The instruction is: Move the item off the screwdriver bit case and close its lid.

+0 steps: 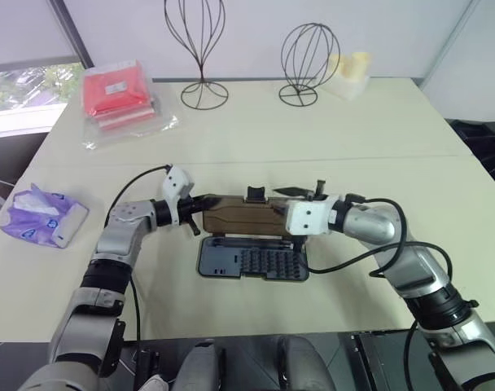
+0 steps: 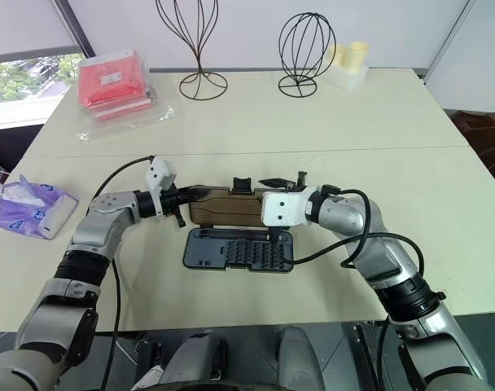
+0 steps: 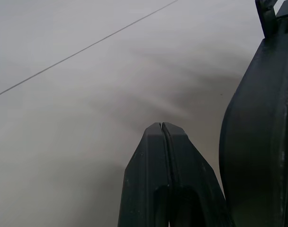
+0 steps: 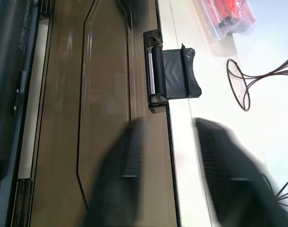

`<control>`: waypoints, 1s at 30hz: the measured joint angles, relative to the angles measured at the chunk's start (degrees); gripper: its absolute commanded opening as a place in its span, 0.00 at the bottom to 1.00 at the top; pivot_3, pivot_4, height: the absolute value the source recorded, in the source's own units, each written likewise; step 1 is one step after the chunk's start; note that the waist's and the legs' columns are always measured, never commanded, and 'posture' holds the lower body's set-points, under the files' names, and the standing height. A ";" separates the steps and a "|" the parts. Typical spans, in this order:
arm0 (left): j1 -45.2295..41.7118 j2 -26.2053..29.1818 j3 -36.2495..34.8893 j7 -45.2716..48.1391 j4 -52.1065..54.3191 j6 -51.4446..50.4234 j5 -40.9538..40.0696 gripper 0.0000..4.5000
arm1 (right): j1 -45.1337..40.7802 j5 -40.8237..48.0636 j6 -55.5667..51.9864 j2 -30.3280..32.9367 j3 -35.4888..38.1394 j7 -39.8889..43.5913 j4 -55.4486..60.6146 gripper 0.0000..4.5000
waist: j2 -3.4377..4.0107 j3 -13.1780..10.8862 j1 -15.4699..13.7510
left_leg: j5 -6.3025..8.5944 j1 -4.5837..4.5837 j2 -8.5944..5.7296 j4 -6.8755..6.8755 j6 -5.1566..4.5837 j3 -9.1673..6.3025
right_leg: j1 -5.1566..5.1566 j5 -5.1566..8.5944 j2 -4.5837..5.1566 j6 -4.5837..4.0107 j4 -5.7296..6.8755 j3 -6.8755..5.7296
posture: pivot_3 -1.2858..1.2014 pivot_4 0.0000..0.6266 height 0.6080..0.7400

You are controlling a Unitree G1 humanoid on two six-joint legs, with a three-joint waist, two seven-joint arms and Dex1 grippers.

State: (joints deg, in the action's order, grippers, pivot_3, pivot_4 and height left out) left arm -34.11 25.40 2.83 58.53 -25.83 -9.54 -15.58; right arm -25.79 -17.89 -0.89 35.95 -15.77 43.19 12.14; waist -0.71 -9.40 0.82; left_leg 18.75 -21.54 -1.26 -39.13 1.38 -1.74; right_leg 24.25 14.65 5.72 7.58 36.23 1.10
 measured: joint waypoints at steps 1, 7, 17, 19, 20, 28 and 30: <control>0.00 -0.09 0.00 0.00 0.00 0.00 0.01 0.00 | -0.09 -0.03 0.00 0.17 0.00 0.06 0.00 0.91 | 0.00 0.00 0.00 | 0.00 0.00 0.00 0.00 0.00 0.00 | 0.00 0.00 0.00 0.00 0.00 0.00 | 0.52 0.24 1.00; -0.02 -0.51 0.00 0.15 -0.01 0.08 0.10 0.00 | -1.08 0.99 -3.69 3.71 1.36 3.82 1.94 0.99 | 0.00 0.00 -0.08 | 0.00 -0.01 0.00 0.00 0.00 -0.01 | 0.00 0.00 0.00 0.00 0.00 0.00 | 0.52 0.24 1.00; 0.78 1.67 0.42 7.59 5.44 -2.79 -1.52 0.00 | 1.19 10.33 -19.14 13.40 13.31 12.14 12.58 0.99 | -0.01 -0.01 -0.16 | 0.09 -0.03 0.00 0.00 -0.16 -0.03 | 0.00 0.00 0.00 0.00 0.00 0.00 | 0.52 0.24 1.00; 1.70 2.98 0.47 9.11 7.66 -4.48 -2.12 0.00 | 3.71 10.88 -20.27 15.05 14.71 12.62 13.18 0.99 | -0.01 -0.01 -0.13 | 0.12 -0.02 0.01 0.00 -0.22 -0.02 | 0.00 0.00 0.00 0.00 -0.01 0.01 | 0.52 0.24 1.00; 2.32 3.86 0.56 10.05 8.88 -5.67 -2.56 0.00 | 5.36 11.41 -20.77 15.83 15.44 12.89 13.78 0.99 | -0.01 -0.01 -0.11 | 0.18 -0.03 0.01 0.00 -0.31 -0.03 | 0.00 0.00 0.00 0.00 -0.01 0.00 | 0.52 0.24 1.00; 3.64 8.51 0.41 13.30 17.09 -12.65 -6.48 0.00 | 10.11 12.47 -22.70 17.98 17.08 12.11 16.23 0.99 | -0.02 -0.01 -0.08 | 0.19 -0.01 0.03 -0.01 -0.34 -0.03 | 0.00 0.00 0.00 0.00 0.00 0.02 | 0.52 0.24 1.00; 4.16 9.04 0.41 13.99 19.15 -14.32 -7.78 0.00 | 10.69 12.53 -23.15 17.99 17.12 11.51 16.83 0.99 | -0.02 -0.01 -0.08 | 0.19 -0.02 0.03 -0.01 -0.34 -0.03 | 0.00 0.00 0.00 0.00 0.00 0.02 | 0.52 0.24 1.00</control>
State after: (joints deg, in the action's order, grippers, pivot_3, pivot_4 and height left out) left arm -29.95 34.44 3.24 72.52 -6.68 -23.86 -23.36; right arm -15.10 -5.36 -24.03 53.94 1.35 54.69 28.97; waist -0.73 -9.41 0.74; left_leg 18.94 -21.56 -1.23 -39.14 1.04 -1.77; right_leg 24.25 14.65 5.72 7.58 36.22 1.11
